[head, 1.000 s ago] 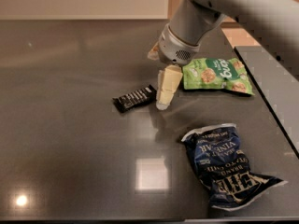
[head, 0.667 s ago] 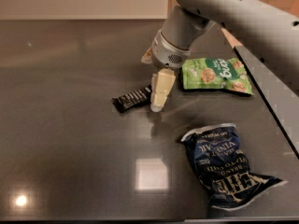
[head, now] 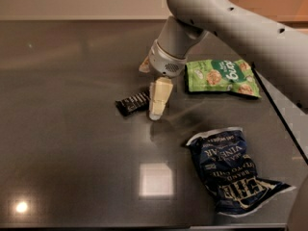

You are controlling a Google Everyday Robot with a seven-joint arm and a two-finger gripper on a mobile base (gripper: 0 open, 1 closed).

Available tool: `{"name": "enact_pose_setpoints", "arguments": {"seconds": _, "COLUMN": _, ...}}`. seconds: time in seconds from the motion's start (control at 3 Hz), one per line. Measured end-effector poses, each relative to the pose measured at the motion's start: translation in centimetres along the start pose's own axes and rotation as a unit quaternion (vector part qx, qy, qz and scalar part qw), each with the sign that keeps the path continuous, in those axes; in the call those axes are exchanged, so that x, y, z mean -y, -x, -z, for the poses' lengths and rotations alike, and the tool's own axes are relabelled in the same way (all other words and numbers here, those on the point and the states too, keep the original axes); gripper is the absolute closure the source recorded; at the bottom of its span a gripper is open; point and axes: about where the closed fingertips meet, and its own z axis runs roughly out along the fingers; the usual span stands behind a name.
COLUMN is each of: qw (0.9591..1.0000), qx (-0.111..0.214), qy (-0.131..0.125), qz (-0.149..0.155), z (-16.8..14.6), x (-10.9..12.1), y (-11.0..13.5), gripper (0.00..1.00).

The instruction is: Pick rxbar chocolate

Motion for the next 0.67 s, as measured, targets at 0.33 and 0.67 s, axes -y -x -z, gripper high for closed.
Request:
{"name": "enact_pose_setpoints", "arguments": {"seconds": 0.33, "qw": 0.9999, "qx": -0.003, "qy": 0.01, "qz": 0.006, "z": -1.18, "x": 0.06, "y": 0.43, "gripper": 0.0}}
{"name": "enact_pose_setpoints", "arguments": {"seconds": 0.67, "qw": 0.9997, "qx": -0.006, "qy": 0.02, "qz": 0.01, "z": -2.01, "x": 0.07, "y": 0.65, "gripper": 0.18}}
